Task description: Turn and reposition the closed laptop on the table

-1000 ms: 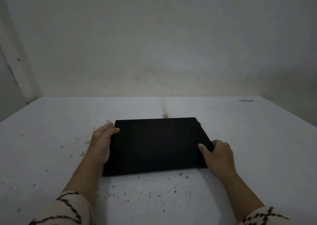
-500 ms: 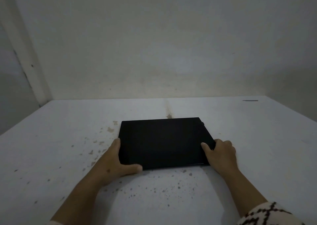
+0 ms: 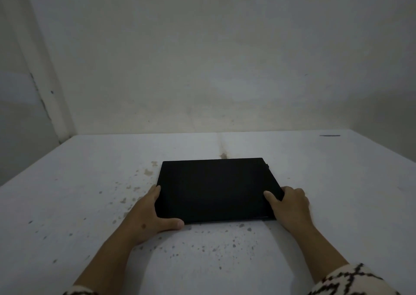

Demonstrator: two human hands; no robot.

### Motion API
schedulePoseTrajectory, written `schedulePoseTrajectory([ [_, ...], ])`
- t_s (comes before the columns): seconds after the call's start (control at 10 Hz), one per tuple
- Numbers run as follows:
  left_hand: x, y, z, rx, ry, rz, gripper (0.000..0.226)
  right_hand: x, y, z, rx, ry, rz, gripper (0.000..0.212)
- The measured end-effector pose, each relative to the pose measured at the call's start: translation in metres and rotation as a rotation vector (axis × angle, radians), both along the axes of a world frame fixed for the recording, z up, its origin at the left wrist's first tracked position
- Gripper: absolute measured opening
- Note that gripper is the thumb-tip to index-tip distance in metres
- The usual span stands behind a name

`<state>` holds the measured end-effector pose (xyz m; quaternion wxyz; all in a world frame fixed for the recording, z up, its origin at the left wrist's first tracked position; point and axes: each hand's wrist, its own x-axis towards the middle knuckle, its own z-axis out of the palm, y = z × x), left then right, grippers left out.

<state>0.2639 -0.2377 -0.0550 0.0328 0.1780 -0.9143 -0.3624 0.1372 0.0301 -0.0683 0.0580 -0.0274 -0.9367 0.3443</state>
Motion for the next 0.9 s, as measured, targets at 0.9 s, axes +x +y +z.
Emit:
schedulePoseTrajectory([
  [0.9, -0.033, 0.028, 0.107, -0.112, 0.037, -0.176, 0.078, 0.004, -0.070, 0.120, 0.320, 0.185, 0.296, 0.059],
])
